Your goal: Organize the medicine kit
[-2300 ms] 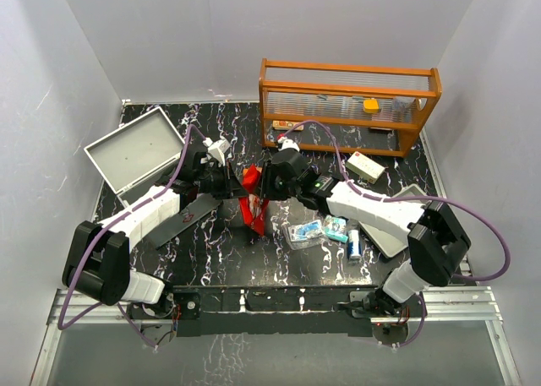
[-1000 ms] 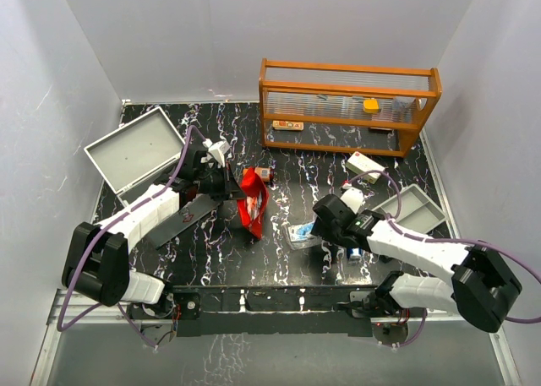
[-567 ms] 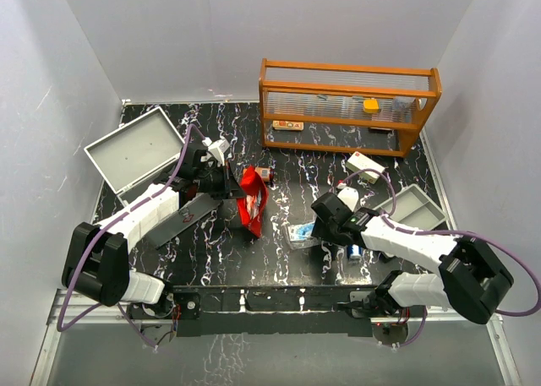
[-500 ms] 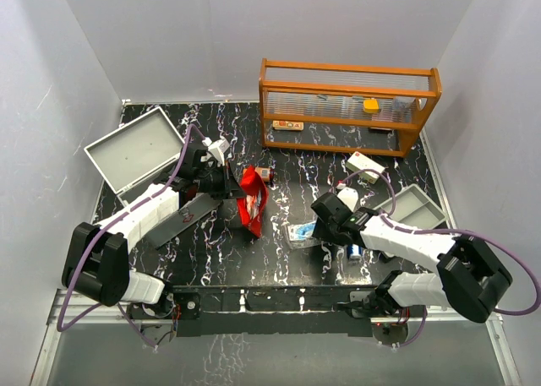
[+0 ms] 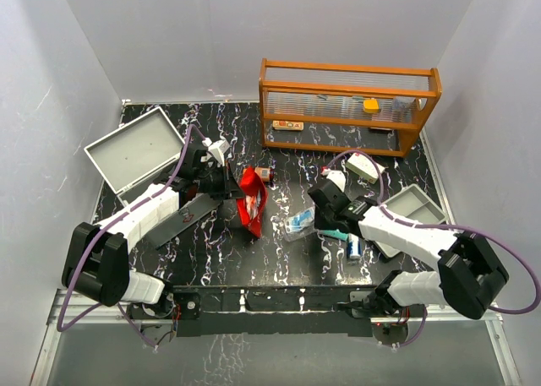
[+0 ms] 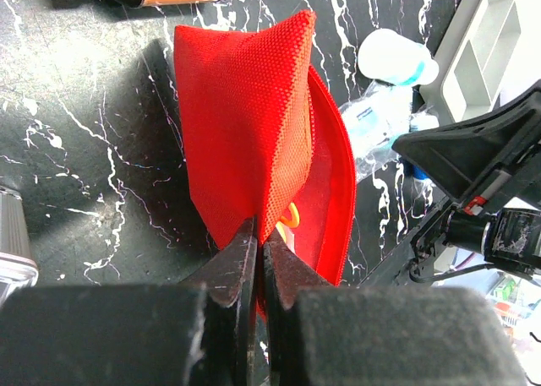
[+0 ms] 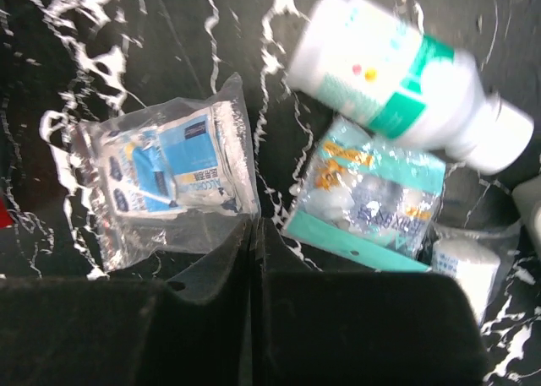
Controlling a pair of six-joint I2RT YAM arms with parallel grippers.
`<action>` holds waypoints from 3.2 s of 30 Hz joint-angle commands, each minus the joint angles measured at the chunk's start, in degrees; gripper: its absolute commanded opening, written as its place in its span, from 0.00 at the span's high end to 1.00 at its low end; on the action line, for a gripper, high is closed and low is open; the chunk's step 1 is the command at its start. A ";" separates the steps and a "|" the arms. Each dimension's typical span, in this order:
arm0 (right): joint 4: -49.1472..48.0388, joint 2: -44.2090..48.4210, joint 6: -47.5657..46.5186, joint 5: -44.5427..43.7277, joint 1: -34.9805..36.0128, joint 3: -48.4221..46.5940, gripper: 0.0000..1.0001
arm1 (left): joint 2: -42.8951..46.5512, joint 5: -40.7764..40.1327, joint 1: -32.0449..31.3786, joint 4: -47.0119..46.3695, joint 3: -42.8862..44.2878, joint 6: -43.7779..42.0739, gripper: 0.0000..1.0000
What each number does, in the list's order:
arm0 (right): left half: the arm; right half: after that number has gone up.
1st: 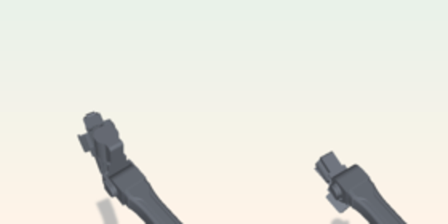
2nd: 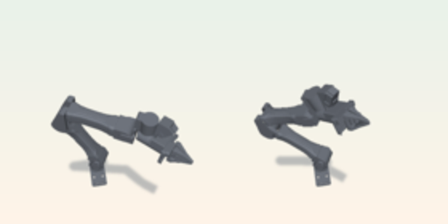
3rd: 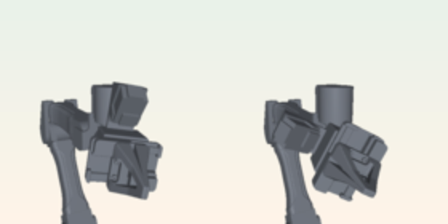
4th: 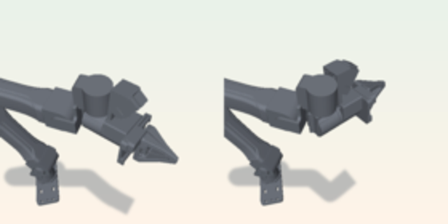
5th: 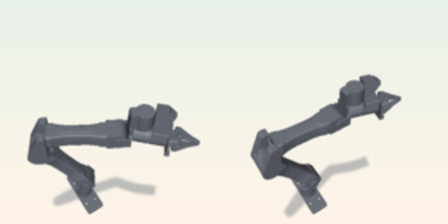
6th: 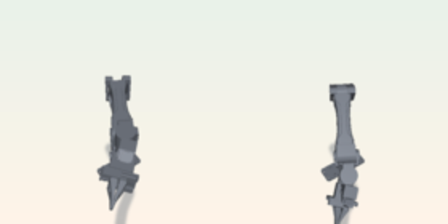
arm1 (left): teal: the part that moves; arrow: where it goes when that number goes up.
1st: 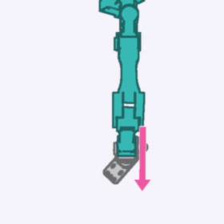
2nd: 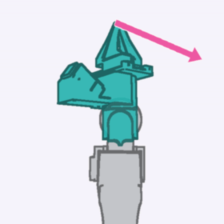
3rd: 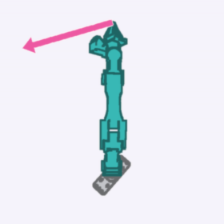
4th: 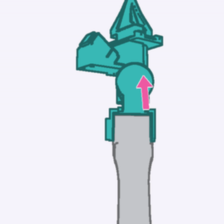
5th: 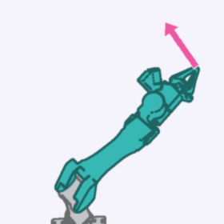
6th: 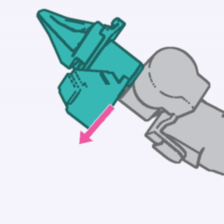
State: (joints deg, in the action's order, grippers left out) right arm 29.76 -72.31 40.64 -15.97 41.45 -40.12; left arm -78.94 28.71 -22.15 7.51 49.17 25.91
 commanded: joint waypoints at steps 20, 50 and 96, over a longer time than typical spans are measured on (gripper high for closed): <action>-0.46 -14.06 1.36 -10.44 -0.41 -19.24 0.51 | 3.17 -0.93 -0.17 0.30 1.14 -1.21 1.00; 2.12 -29.22 9.81 -3.43 -0.28 -26.33 0.36 | 2.64 -1.11 -0.17 -0.74 0.10 -2.96 1.00; 8.38 -28.43 12.08 -4.21 5.95 -26.13 0.42 | 2.73 -0.67 -0.17 -1.23 -0.54 -2.36 1.00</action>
State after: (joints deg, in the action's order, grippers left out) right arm 36.73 -99.00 48.69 -16.25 46.57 -63.86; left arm -78.41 27.18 -22.15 7.29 48.75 23.64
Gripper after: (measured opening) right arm 0.598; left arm 0.011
